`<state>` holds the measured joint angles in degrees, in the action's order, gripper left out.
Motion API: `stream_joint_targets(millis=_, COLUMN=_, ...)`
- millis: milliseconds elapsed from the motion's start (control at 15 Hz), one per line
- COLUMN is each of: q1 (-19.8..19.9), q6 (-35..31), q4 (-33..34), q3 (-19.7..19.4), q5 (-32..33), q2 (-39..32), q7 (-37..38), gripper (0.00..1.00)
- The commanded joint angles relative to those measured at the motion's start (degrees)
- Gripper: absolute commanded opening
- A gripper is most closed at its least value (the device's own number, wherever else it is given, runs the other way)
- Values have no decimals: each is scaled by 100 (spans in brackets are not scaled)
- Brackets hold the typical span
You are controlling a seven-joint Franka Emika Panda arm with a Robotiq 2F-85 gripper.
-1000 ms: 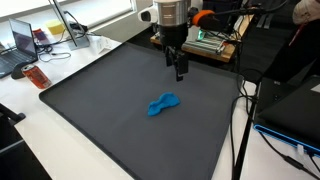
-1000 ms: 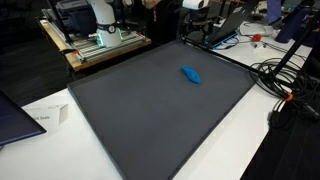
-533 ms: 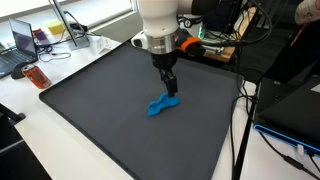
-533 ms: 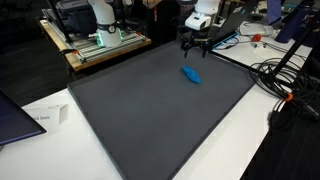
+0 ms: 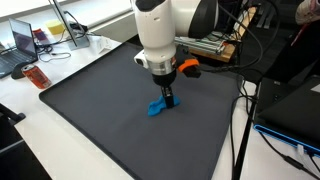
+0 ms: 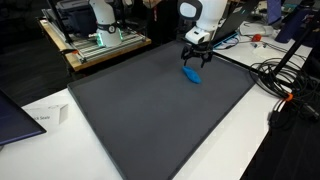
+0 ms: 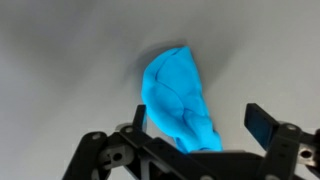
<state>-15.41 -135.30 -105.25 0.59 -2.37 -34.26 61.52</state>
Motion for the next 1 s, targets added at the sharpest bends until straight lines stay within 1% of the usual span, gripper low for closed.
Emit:
stream_joint_targets(millis=0, q1=-131, q6=-28, q4=243, q3=-118, q5=18, q2=-282, q7=419, gripper=100)
stream_joint_targets(millis=200, q1=-274, q6=79, q4=323, q3=-264, q5=222, q2=-434, q7=664, gripper=100)
stream_joint_targets(millis=467, q1=-451, q6=193, q4=314, q3=-473, q5=622, q2=-468, q7=776, gripper=100)
stream_joint_targets(millis=733, q1=-464, q6=332, q4=347, q3=-511, q5=888, q2=-467, q7=682, gripper=100)
stream_joint_targets(millis=933, q1=-352, q6=236, q4=382, q3=-396, q5=830, q2=-524, q7=527, gripper=100)
